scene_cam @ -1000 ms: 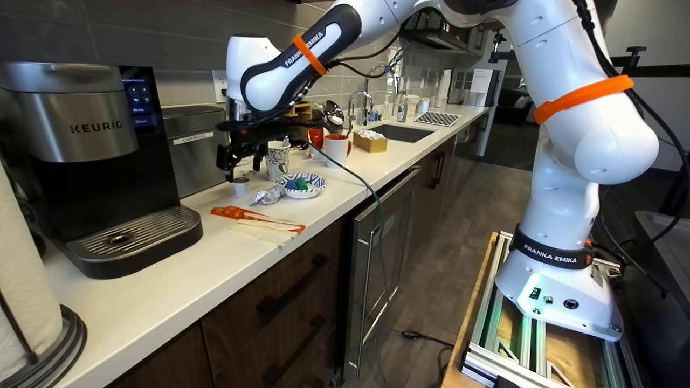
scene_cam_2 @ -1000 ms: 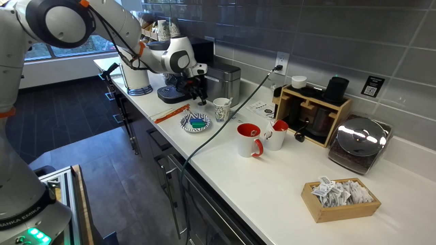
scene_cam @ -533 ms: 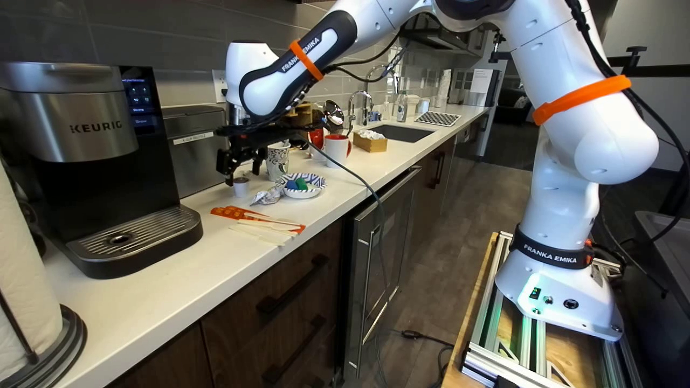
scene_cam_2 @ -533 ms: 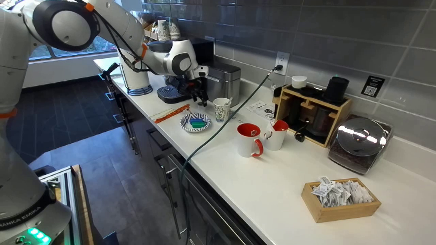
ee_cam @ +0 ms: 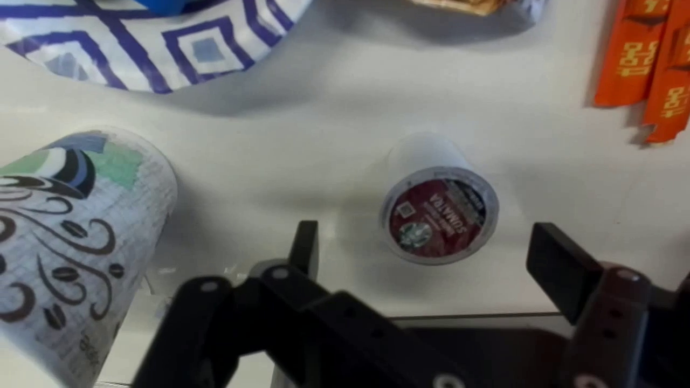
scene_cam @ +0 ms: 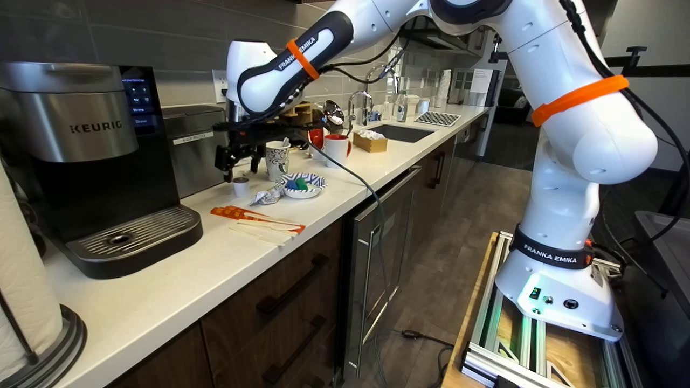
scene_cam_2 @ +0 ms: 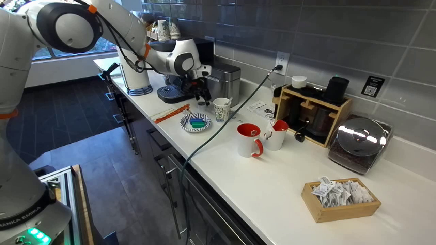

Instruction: Put the white object on top of the coffee machine

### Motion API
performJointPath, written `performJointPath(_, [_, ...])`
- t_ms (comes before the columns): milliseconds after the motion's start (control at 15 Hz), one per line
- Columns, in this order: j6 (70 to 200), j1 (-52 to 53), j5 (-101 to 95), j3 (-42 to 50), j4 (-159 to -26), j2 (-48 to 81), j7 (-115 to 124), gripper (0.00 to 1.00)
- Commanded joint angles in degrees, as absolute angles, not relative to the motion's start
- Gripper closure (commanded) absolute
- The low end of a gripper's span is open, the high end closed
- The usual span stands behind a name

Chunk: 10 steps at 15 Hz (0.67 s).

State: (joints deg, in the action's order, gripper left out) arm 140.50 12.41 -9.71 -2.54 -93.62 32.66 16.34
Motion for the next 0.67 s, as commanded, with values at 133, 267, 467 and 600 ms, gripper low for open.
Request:
performJointPath(133, [138.9,11.9,-7.6,-3.0,-91.8,34.0,12.3,0.01])
performJointPath(267, [137.6,12.2,-7.4,-3.0,-91.5,34.2,12.2,0.01])
performJointPath(467, [136.3,12.2,-7.2,-3.1,-91.2,34.4,12.1,0.0])
performJointPath(600, [136.2,11.9,-6.5,-3.5,-91.2,34.4,11.9,0.02])
